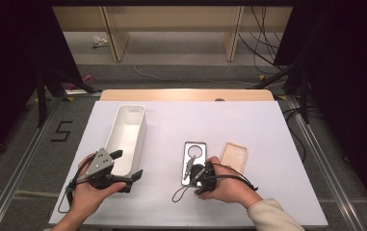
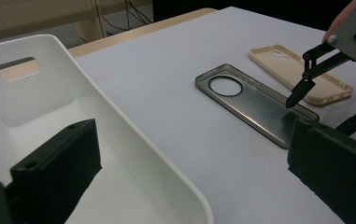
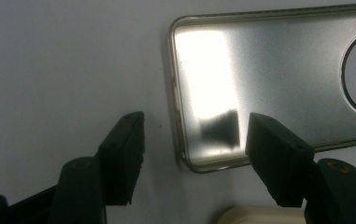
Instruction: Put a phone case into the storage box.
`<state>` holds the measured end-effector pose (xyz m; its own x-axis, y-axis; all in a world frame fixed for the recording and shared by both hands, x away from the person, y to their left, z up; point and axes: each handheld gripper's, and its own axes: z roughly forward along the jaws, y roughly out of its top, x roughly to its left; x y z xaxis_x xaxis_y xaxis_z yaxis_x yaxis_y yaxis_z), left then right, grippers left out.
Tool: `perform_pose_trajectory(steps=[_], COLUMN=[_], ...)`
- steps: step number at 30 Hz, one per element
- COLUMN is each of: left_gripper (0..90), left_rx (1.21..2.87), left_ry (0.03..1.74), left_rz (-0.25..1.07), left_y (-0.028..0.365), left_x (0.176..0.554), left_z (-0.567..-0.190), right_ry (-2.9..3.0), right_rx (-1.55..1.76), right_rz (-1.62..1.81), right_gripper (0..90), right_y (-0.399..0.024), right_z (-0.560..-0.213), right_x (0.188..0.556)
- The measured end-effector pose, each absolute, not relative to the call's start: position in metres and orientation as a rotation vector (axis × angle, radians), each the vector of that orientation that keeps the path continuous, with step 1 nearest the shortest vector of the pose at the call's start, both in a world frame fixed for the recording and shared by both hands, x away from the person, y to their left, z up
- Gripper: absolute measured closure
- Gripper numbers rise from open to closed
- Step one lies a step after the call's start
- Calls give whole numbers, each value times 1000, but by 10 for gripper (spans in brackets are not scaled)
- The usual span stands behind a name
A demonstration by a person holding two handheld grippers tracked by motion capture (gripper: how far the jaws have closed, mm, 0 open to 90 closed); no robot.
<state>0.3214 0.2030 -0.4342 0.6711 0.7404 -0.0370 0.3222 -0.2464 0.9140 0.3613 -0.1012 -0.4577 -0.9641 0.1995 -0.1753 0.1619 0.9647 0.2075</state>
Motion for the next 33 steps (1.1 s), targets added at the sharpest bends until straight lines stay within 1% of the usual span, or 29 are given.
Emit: perform_pose_trajectory(steps=[4, 12, 18, 24, 33], left_gripper=[21, 22, 23, 25, 27], left_rx=[1840, 1839, 1839, 1840, 1840], left_ry=[839, 838, 837, 836, 836], left_rz=[499, 498, 497, 496, 497], left_y=[203, 202, 202, 202, 202], left_x=[321, 321, 321, 321, 321], left_z=[-434, -434, -434, -434, -434], right_ry=[2938, 2972, 2987, 3026, 3024], right_rx=[265, 232, 227, 218, 201], right_rz=[280, 258, 257, 259, 236], right_gripper=[421, 525, 573, 665, 758], right_y=[-100, -97, -97, -96, -95], right_z=[-457, -456, -456, -456, -455], right_x=[361, 361, 363, 363, 361])
